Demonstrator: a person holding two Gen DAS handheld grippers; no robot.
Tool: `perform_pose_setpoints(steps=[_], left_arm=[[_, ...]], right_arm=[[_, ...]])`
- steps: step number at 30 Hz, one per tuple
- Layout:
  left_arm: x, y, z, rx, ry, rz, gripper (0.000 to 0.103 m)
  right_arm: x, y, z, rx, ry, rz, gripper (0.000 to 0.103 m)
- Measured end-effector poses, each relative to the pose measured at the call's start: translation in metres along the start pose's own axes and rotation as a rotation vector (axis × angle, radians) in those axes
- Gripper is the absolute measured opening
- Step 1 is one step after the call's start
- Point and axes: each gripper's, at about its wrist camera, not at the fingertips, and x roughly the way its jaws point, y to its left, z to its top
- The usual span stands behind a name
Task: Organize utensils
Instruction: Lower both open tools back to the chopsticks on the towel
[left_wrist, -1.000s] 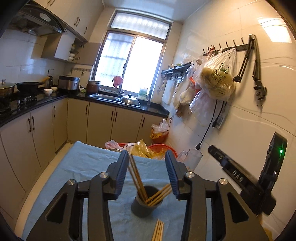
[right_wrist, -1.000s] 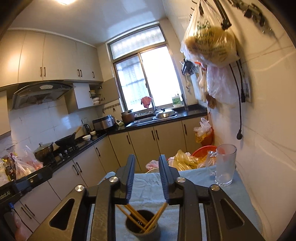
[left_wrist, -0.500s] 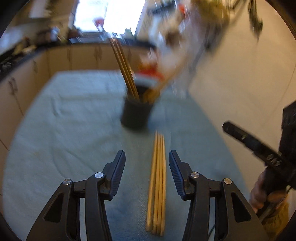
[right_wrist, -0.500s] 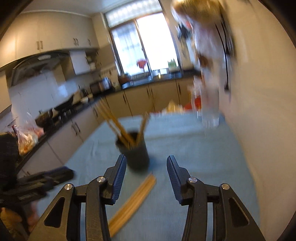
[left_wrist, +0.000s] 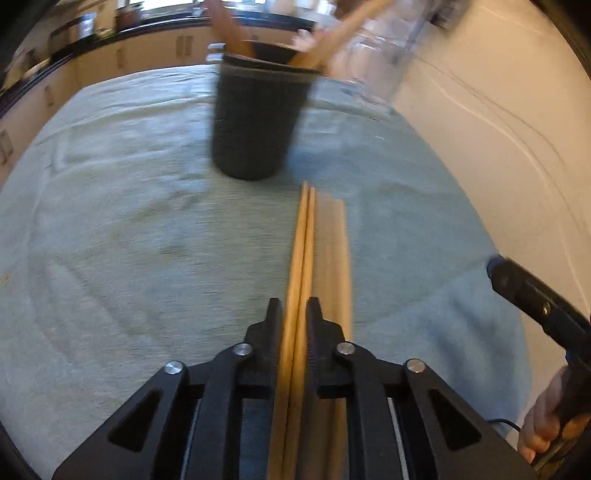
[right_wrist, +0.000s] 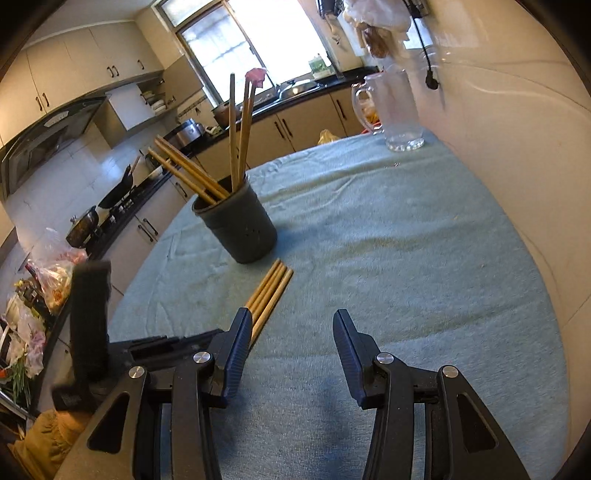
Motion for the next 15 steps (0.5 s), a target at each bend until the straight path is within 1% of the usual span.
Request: perform_pose_setpoints(steps=[1,4,9,10,11,14,15], left_arm=[[-0.001,0.008,-0.001,-0.029,0.001,0.012,0.012],[-0.006,0.028,-0.005,-0.083,-0.012,-0.040,0.009],[-0.008,0.031,-0.009,-0.078,-0.029,-0.024,0.009],[-0.010,0.031,-0.010,-0.075,-0.032,-0.023,0.009],[-0.010,0.032,-0.011,-0.074,-0.034,-0.024,0.009],[-0.010,0.030,-0.011,-0.090,-0.038,-0.042,0.009],[-0.012,0.033,-0.012,-0.098,-0.040,-0.049,0.009]], right_arm=[[0.003,0.001,-0.001,-0.006,0.009,0.004,0.050],[0.016,0.009,-0.006,-0.028,0.041,0.017,0.050],[0.049,0.029,-0.013,-0.070,0.123,0.031,0.049],[0.056,0.033,-0.015,-0.079,0.142,0.028,0.047],[0.063,0.036,-0.017,-0.090,0.157,0.022,0.043],[0.077,0.047,-0.020,-0.128,0.193,-0.029,0.033],[0.083,0.050,-0.021,-0.139,0.206,-0.041,0.031]])
